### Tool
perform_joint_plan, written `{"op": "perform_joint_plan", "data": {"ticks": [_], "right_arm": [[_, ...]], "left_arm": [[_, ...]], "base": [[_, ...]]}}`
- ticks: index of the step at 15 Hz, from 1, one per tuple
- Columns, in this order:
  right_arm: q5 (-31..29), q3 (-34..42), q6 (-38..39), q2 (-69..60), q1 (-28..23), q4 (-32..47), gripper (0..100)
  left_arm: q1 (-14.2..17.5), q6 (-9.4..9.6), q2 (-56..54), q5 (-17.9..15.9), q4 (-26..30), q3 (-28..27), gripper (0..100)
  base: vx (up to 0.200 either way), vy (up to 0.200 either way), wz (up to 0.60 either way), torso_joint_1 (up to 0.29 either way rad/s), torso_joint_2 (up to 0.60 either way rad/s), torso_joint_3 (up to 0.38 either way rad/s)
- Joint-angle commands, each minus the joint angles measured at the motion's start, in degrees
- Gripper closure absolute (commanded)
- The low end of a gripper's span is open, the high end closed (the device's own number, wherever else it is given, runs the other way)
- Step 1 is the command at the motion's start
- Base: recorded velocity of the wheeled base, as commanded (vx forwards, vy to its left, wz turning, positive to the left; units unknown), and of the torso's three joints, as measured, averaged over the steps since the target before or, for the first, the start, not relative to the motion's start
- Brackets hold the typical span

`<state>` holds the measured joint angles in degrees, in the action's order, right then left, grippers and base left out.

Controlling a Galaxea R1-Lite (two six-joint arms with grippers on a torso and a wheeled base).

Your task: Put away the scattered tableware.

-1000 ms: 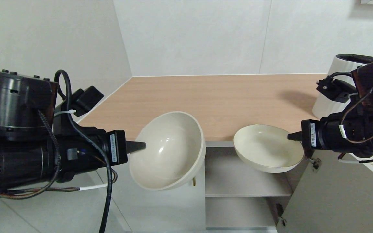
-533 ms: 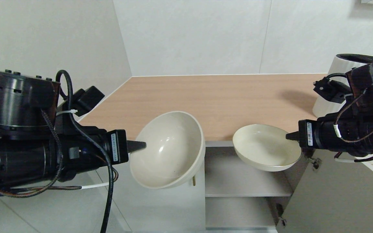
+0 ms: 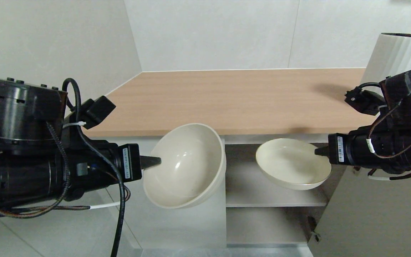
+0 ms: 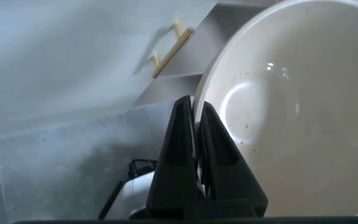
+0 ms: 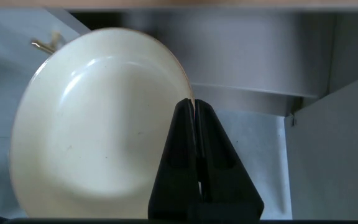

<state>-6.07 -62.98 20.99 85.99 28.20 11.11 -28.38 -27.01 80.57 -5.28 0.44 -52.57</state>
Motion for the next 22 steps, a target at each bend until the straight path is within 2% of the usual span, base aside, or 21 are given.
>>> {"op": "perform_joint_plan", "data": {"ticks": [1, 7, 13, 17, 20, 22], "right_arm": [[0.0, 0.0, 0.0, 0.1, 0.1, 0.0, 100], [0.0, 0.0, 0.0, 0.4, 0.1, 0.0, 100], [0.1, 0.0, -0.1, 0.9, 0.0, 0.0, 100], [0.2, 0.0, -1.7, 6.6, 0.1, -1.3, 100], [0.3, 0.8, -2.6, 12.3, 0.7, -1.5, 100], [0.3, 2.9, -3.0, 19.6, 0.7, -9.0, 100]], "left_arm": [[0.0, -0.06, 0.1, 0.0, 0.0, 0.0, 100], [0.1, -0.06, 0.1, 0.0, 0.0, 0.0, 100], [0.0, 0.03, 0.1, 0.0, 0.1, 0.0, 100], [0.1, 0.03, 0.1, 0.0, 0.1, 1.3, 100], [0.1, 2.14, 0.1, 0.0, 0.1, 2.4, 100], [0.0, 2.93, 0.2, 0.0, 0.2, 2.6, 100]], "base": [[0.000, 0.000, 0.00, -0.144, 0.45, 0.305], [0.000, 0.000, 0.00, -0.092, 0.38, 0.275], [0.000, 0.000, 0.00, -0.009, 0.03, 0.015], [0.000, 0.000, 0.00, 0.000, 0.00, 0.000], [0.000, 0.000, 0.00, 0.000, 0.00, 0.000], [0.000, 0.000, 0.00, 0.000, 0.00, 0.000]]}}
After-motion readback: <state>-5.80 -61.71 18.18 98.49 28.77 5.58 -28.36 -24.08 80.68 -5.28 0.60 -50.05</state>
